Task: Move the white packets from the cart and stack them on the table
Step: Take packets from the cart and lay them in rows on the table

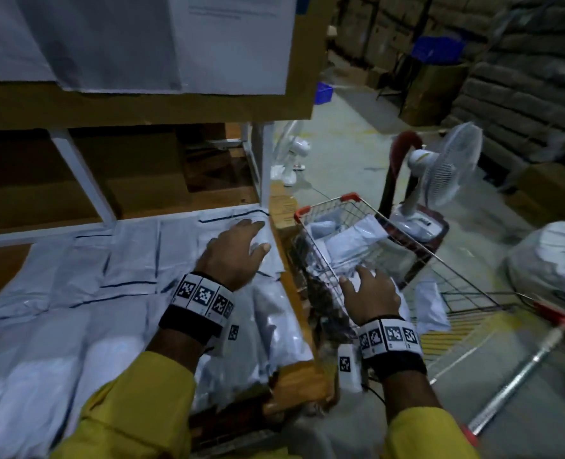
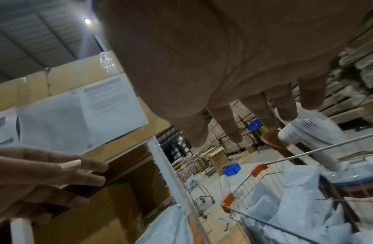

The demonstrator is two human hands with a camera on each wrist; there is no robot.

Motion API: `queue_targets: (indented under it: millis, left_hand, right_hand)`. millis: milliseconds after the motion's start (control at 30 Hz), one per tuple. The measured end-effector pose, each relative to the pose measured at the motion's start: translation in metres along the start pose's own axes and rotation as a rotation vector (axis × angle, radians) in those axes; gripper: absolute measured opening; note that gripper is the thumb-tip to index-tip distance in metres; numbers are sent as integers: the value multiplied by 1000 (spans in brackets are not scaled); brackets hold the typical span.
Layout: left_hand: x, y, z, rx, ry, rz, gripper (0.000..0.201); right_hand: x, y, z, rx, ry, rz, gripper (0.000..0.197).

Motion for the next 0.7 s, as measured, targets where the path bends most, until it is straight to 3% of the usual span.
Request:
queue_targets:
  millis: [167,367,533,700]
  left_hand:
    - [35,6,-88,131,2,8,46]
    - [92,-2,-163,212,45,37,51]
    - [133,-16,-194,229,21,112,51]
    - [182,-51,-194,217,-83,218,53]
  right_hand:
    - [-30,7,-81,53,-20,-7,55]
    - [-57,16,-160,121,-56,-68,51]
    - [-54,5,-194,176,-93,-62,53]
    - [-37,-25,-205,226,-144,-45,54]
Point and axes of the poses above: each hand's wrist, its own y-axis away from the middle knuckle, its own x-axis out of the palm, z = x × y, the point moved 6 cm from there along -y, towards the middle knuckle, and after that the axes turned 1 degree about -z, right-handed, at the moved point
